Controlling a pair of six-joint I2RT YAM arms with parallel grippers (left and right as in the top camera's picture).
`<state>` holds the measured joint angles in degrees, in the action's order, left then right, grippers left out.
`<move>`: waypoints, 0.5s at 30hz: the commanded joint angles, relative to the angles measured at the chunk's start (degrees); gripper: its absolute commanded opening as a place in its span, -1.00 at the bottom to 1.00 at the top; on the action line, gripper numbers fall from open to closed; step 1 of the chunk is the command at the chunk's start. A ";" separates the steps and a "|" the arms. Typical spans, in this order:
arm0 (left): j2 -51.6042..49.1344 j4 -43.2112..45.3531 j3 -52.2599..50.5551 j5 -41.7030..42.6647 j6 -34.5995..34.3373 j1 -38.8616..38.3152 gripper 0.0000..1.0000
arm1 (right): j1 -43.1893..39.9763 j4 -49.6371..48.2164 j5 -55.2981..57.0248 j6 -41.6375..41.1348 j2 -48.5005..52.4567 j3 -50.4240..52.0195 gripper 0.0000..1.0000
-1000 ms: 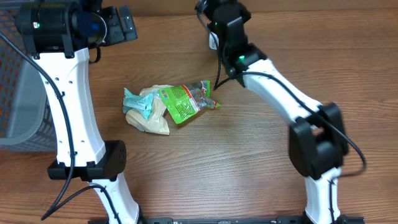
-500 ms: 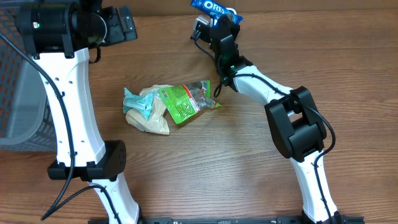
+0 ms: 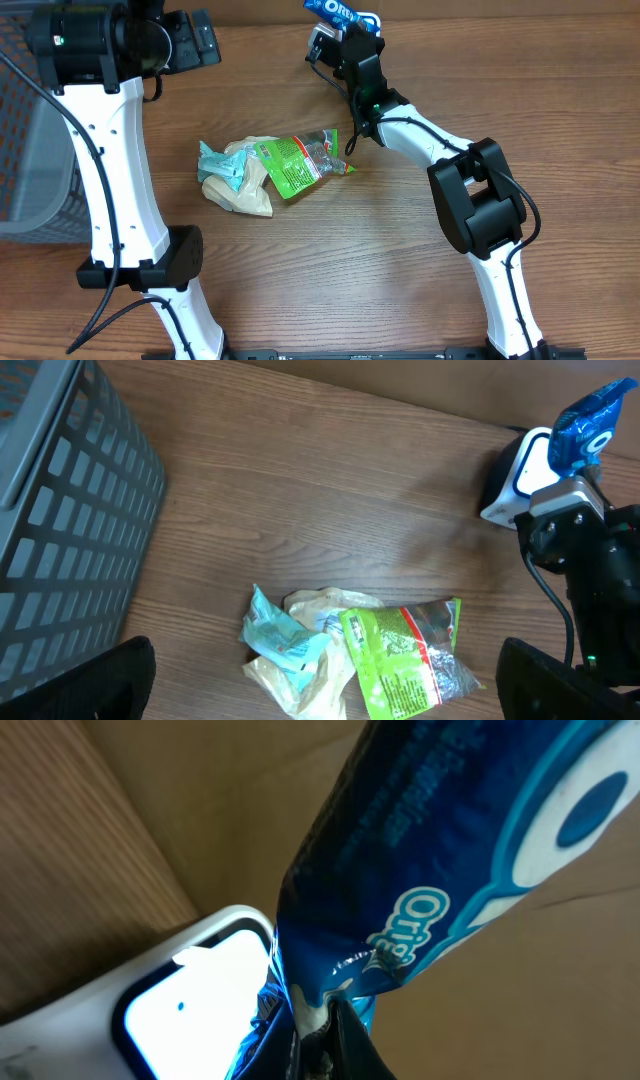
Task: Scan the item barcode
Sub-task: 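Hold the Oreo pack barcode in front of the white scanner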
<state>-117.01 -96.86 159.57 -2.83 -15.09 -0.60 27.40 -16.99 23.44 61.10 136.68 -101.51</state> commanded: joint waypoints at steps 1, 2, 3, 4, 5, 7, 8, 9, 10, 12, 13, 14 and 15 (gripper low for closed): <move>1.03 0.07 -0.11 -0.17 -0.35 0.22 1.00 | -0.13 -0.48 -2.14 -4.17 -1.11 -0.87 -0.92; 1.03 0.07 -0.09 -0.17 -0.35 0.22 0.99 | -0.15 -0.44 -2.12 -4.15 -1.11 -0.87 -0.92; 1.03 0.07 -0.11 -0.15 -0.35 0.20 1.00 | -0.15 -0.26 -2.12 -4.15 -1.11 -0.87 -0.92; 1.03 0.07 -0.09 -0.15 -0.37 0.20 0.99 | -0.15 -0.24 -2.12 -4.15 -1.11 -0.87 -0.92; 1.03 0.07 -0.09 -0.15 -0.35 0.20 1.00 | -0.26 -0.26 -2.08 -4.15 -1.11 -0.87 -0.92; 1.03 0.07 -0.09 -0.17 -0.35 0.22 0.99 | -0.44 -0.26 -2.08 -4.15 -1.11 -0.87 -0.93; 1.03 0.07 -0.11 -0.17 -0.35 0.22 1.00 | -0.48 -0.26 -2.03 -4.15 -1.11 -0.87 -0.92; 1.03 0.07 -0.11 -0.17 -0.35 0.20 1.00 | -0.48 -0.26 -1.73 -4.13 -1.11 -0.87 -0.92; 1.03 0.07 -0.09 -0.17 -0.37 0.22 1.00 | -0.48 -0.24 -1.42 -4.13 -1.11 -0.87 -0.92; 1.03 0.07 -0.09 -0.17 -0.35 0.22 1.00 | -0.48 -0.22 -1.03 -4.13 -1.11 -0.87 -0.92; 1.03 0.07 -0.09 -0.17 -0.37 0.22 0.99 | -0.46 -0.20 -1.01 -4.13 -1.11 -0.87 -0.92; 1.03 0.07 -0.09 -0.17 -0.35 0.22 1.00 | -0.46 -0.22 -0.98 -4.13 -1.11 -0.87 -0.92; 1.03 0.07 -0.09 -0.17 -0.37 0.22 1.00 | -0.46 -0.33 -0.59 -4.09 -1.11 -0.87 -0.93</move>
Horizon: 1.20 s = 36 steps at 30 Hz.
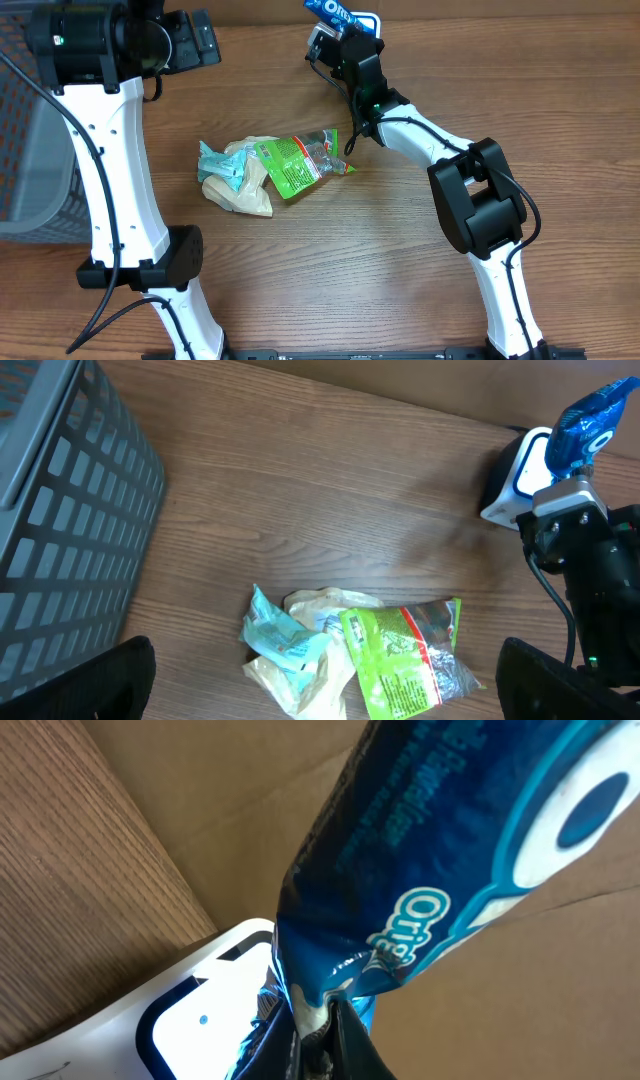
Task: Scan the item barcode
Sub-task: 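Hold the Oreo pack barcode in front of the white scanner, then carry the Oreo pack right and drop it at the table's right edge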
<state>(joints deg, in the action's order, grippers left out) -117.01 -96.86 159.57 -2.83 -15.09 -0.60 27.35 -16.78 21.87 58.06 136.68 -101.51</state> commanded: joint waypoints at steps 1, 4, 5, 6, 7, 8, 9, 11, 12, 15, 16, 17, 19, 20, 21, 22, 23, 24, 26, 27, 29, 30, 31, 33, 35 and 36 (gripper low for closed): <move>1.03 0.07 -0.09 -0.17 -0.35 0.22 0.99 | -0.42 -0.94 1.73 -1.05 -1.11 -0.87 -0.92; 1.03 0.07 -0.09 -0.17 -0.37 0.20 1.00 | -0.42 -2.40 3.89 -0.24 -1.11 -0.87 -0.92; 1.03 0.07 -0.09 -0.17 -0.35 0.20 1.00 | -0.52 -2.43 4.02 1.11 -1.11 -0.87 -0.92; 1.03 0.07 -0.11 -0.17 -0.37 0.20 1.00 | -0.57 -2.45 4.15 2.84 -1.11 -0.87 -0.92; 1.03 0.07 -0.09 -0.17 -0.35 0.20 1.00 | -0.61 -2.45 4.37 3.98 -1.11 -0.87 -0.92; 1.03 0.07 -0.09 -0.17 -0.35 0.20 1.00 | -0.61 -2.45 4.59 4.83 -1.11 -0.87 -0.92; 1.03 0.07 -0.09 -0.17 -0.35 0.20 1.00 | -0.59 -2.45 4.68 5.25 -1.11 -0.87 -0.92; 1.03 0.07 -0.09 -0.17 -0.35 0.20 0.99 | -0.59 -2.34 4.68 5.25 -1.11 -0.87 -0.92; 1.03 0.07 -0.09 -0.17 -0.35 0.20 0.99 | -0.59 -1.97 4.66 5.25 -1.11 -0.87 -0.92; 1.03 0.07 -0.11 -0.17 -0.35 0.20 0.99 | -0.59 1.16 4.66 5.27 -1.11 -0.87 -0.92; 1.03 0.07 -0.11 -0.17 -0.37 0.20 1.00 | -0.61 2.80 4.66 5.27 -1.11 -0.87 -0.92; 1.03 0.07 -0.09 -0.17 -0.35 0.20 1.00 | -0.66 4.42 4.66 5.27 -1.11 -0.87 -0.92; 1.03 0.07 -0.09 -0.17 -0.35 0.20 1.00 | -0.63 6.56 5.11 5.22 -1.11 -0.87 -0.92; 1.03 0.07 -0.09 -0.17 -0.35 0.20 1.00 | -0.63 6.64 5.81 5.03 -1.14 -0.87 -0.92; 1.03 0.07 -0.09 -0.17 -0.37 0.20 1.00 | -0.52 6.58 6.29 4.94 -1.25 -0.87 -0.92; 1.03 0.07 -0.11 -0.17 -0.37 0.20 0.99 | -0.37 6.60 6.45 4.61 -1.49 -0.87 -0.93; 1.03 0.07 -0.11 -0.17 -0.35 0.20 0.99 | -0.28 6.60 6.45 3.78 -1.86 -0.87 -0.93; 1.03 0.07 -0.09 -0.17 -0.37 0.20 0.99 | -0.15 6.64 6.40 2.69 -2.45 -0.87 -0.93; 1.03 0.07 -0.09 -0.17 -0.35 0.20 1.00 | -0.04 6.88 6.40 -0.22 -3.89 -0.87 -0.93; 1.03 0.07 -0.09 -0.17 -0.37 0.20 1.00 | 0.00 7.30 6.40 -1.46 -4.66 -0.87 -0.93; 1.03 0.07 -0.09 -0.17 -0.37 0.20 1.00 | 0.26 12.37 6.32 -6.95 -8.28 -0.87 -0.93; 1.03 0.07 -0.09 -0.17 -0.37 0.20 1.00 | 0.33 14.95 6.05 -9.11 -9.73 -0.87 -0.93; 1.03 0.07 -0.11 -0.17 -0.37 0.20 1.00 | 0.35 19.98 4.44 -12.85 -12.26 -0.90 -0.93; 1.03 0.07 -0.09 -0.17 -0.35 0.20 1.00 | 0.33 27.47 0.33 -20.09 -16.41 -0.87 -0.93; 1.03 0.07 -0.09 -0.17 -0.35 0.20 1.00 | -0.33 34.75 -5.27 -28.72 -20.96 -0.90 -0.93; 1.03 0.07 -0.11 -0.17 -0.35 0.20 1.00 | -0.92 38.29 -8.31 -33.00 -23.30 -0.90 -0.93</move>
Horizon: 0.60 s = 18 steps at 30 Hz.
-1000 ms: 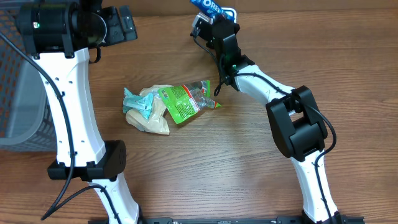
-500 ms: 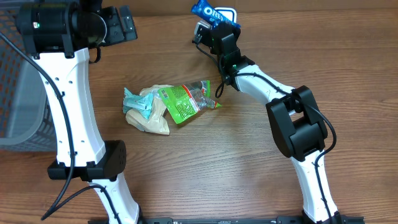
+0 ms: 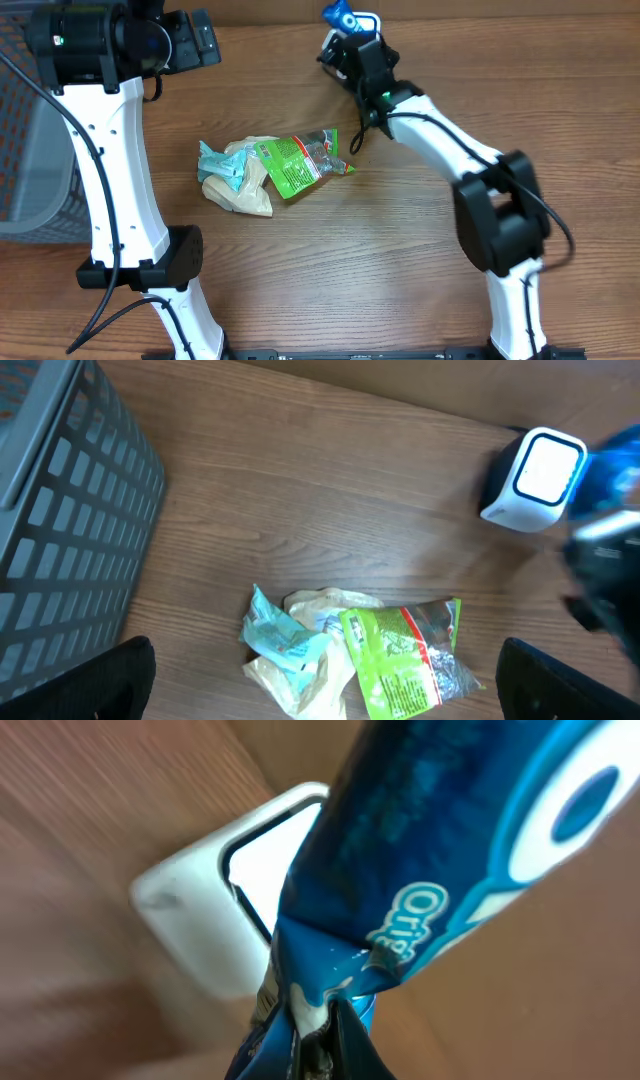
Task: Scan the item barcode
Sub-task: 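Carry the Oreo pack right and drop it at the table's right edge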
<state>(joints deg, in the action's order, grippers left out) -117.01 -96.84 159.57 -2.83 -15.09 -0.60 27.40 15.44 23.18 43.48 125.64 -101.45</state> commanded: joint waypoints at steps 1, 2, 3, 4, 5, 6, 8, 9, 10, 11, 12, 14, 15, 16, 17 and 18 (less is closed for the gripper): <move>1.03 0.04 -0.11 -0.17 -0.35 0.20 1.00 | -1.44 8.66 -11.87 -21.51 -13.86 -0.96 -0.93; 1.03 0.04 -0.09 -0.17 -0.35 0.20 0.99 | -2.25 11.93 -14.67 -25.49 -16.09 -0.96 -0.93; 1.03 0.04 -0.09 -0.17 -0.35 0.20 1.00 | -3.08 14.71 -17.05 -28.72 -17.77 -0.94 -0.93; 1.03 0.04 -0.11 -0.17 -0.35 0.20 1.00 | -4.26 17.97 -19.96 -31.95 -19.69 -0.96 -0.93; 1.03 0.04 -0.09 -0.17 -0.35 0.20 1.00 | -5.57 21.09 -22.88 -34.58 -21.33 -0.96 -0.93; 1.03 0.04 -0.09 -0.17 -0.35 0.20 1.00 | -6.80 23.85 -25.29 -36.17 -22.58 -0.96 -0.93; 1.03 0.04 -0.11 -0.17 -0.35 0.22 0.99 | -11.26 32.30 -31.10 -37.75 -25.00 -0.94 -0.93; 1.03 0.04 -0.11 -0.17 -0.35 0.22 1.00 | -12.79 34.91 -32.24 -37.73 -25.40 -0.94 -0.93; 1.03 0.04 -0.09 -0.17 -0.35 0.22 1.00 | -14.75 38.10 -33.16 -37.70 -25.49 -0.94 -0.93; 1.03 0.04 -0.11 -0.17 -0.37 0.22 0.99 | -16.74 41.16 -33.48 -37.51 -25.46 -0.94 -0.93; 1.03 0.04 -0.11 -0.17 -0.37 0.22 0.99 | -18.58 43.82 -33.51 -37.13 -25.24 -0.87 -0.93; 1.03 0.04 -0.11 -0.17 -0.35 0.20 0.99 | -21.77 48.09 -33.57 -35.01 -24.55 -0.63 -0.92; 1.03 0.04 -0.09 -0.17 -0.35 0.20 1.00 | -23.28 49.53 -33.57 -33.24 -24.11 -0.28 -0.92; 1.03 0.04 -0.11 -0.17 -0.35 0.20 1.00 | -24.41 50.14 -33.55 -31.82 -23.76 0.13 -0.92; 1.03 0.04 -0.11 -0.17 -0.35 0.20 1.00 | -25.57 50.18 -33.57 -30.69 -23.39 0.76 -0.92; 1.03 0.04 -0.09 -0.17 -0.37 0.20 0.99 | -26.69 49.90 -33.57 -29.86 -23.04 1.49 -0.92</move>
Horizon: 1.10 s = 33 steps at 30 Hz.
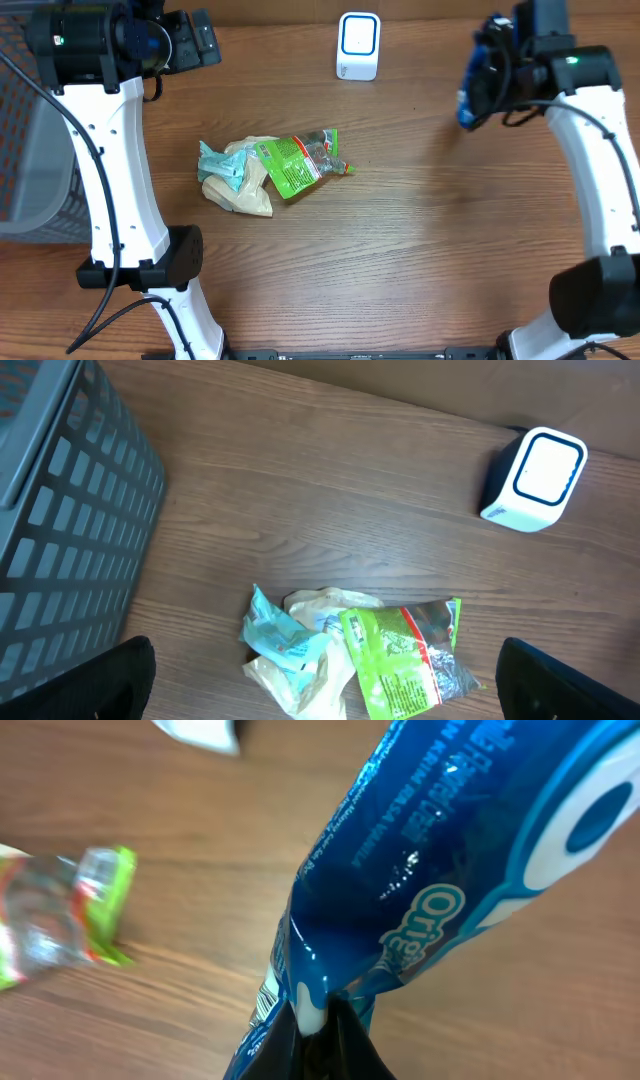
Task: Scan the item barcode
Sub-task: 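Carry the Oreo pack right and drop it at the table's right edge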
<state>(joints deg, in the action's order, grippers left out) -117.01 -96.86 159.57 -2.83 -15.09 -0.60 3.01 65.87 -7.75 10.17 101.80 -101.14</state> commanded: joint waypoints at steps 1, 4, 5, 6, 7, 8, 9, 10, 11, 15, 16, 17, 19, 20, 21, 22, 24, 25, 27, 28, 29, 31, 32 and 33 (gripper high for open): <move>1.03 0.07 -0.09 -0.17 -0.35 0.20 1.00 | -3.32 -0.92 -2.62 3.58 1.11 2.03 -0.92; 1.03 0.07 -0.11 -0.17 -0.35 0.20 1.00 | -6.05 -1.49 -2.27 5.14 1.90 4.85 -0.92; 1.03 0.07 -0.09 -0.17 -0.35 0.22 1.00 | -6.86 -1.70 -1.73 5.07 2.12 5.77 -0.92; 1.03 0.07 -0.11 -0.17 -0.37 0.24 0.99 | -7.63 -1.68 -1.11 5.05 2.27 6.82 -0.92; 1.03 0.07 -0.09 -0.17 -0.35 0.26 1.00 | -8.66 -1.64 -0.46 4.76 2.32 8.20 -0.92; 1.03 0.07 -0.09 -0.17 -0.35 0.26 1.00 | -9.84 -2.05 -0.11 4.59 2.38 9.99 -0.92; 1.03 0.07 -0.09 -0.17 -0.35 0.26 1.00 | -10.67 -2.69 0.02 4.33 2.38 11.28 -0.92; 1.03 0.07 -0.11 -0.17 -0.37 0.26 1.00 | -11.78 -3.48 0.04 3.96 2.38 12.79 -0.92; 1.03 0.07 -0.09 -0.17 -0.37 0.24 1.00 | -12.94 -4.52 0.28 3.19 2.38 14.21 -0.92; 1.03 0.07 -0.11 -0.17 -0.35 -0.59 1.00 | -17.75 -8.81 0.17 0.33 2.38 19.12 -0.92; 1.03 0.09 -0.09 -0.15 -0.35 -0.61 0.99 | -19.39 -10.40 0.15 -1.05 2.38 20.44 -0.92; 1.03 0.07 -0.09 -0.17 -0.35 -0.59 1.00 | -20.57 -11.34 0.17 -1.70 2.40 21.14 -0.92; 1.03 0.07 -0.11 -0.17 -0.35 -0.59 0.99 | -22.58 -12.98 0.13 -3.28 2.43 22.01 -0.92; 1.03 0.07 -0.11 -0.17 -0.37 -0.52 1.00 | -23.45 -13.64 0.17 -4.48 2.43 22.10 -0.92; 1.03 0.07 -0.11 -0.17 -0.37 -0.42 0.99 | -24.26 -14.34 0.13 -5.33 2.43 22.10 -0.92; 1.03 0.07 -0.09 -0.17 -0.35 -0.44 1.00 | -25.29 -15.47 0.13 -7.21 2.43 22.05 -0.81; 1.03 0.07 -0.09 -0.15 -0.37 -0.70 1.00 | -25.66 -15.87 -0.09 -8.94 2.43 22.05 -0.54; 1.03 0.07 -0.09 -0.17 -0.37 -0.76 1.00 | -25.64 -15.87 -0.22 -9.55 2.43 22.05 -0.33; 1.03 0.07 -0.11 -0.15 -0.35 -0.79 1.00 | -25.64 -15.87 -1.86 -10.05 2.43 22.01 -0.11; 1.03 0.07 -0.09 -0.17 -0.35 -0.76 1.00 | -25.62 -15.87 -4.11 -10.03 2.43 21.99 0.18; 1.03 0.07 -0.11 -0.17 -0.35 -0.76 1.00 | -25.64 -15.87 -5.79 -10.05 2.43 21.92 0.42; 1.03 0.07 -0.11 -0.17 -0.37 -0.76 0.99 | -25.64 -15.80 -10.84 -10.05 2.43 21.64 0.92; 1.03 0.07 -0.11 -0.17 -0.37 -0.76 0.99 | -25.64 -15.13 -18.80 -10.01 2.43 20.79 1.00; 1.03 0.07 -0.09 -0.17 -0.35 -0.79 1.00 | -25.64 -14.71 -23.19 -10.01 2.43 20.20 1.00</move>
<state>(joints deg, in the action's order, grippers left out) -117.01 -96.86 159.57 -2.83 -15.09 -0.75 -22.79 50.46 -15.38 1.06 104.53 -79.07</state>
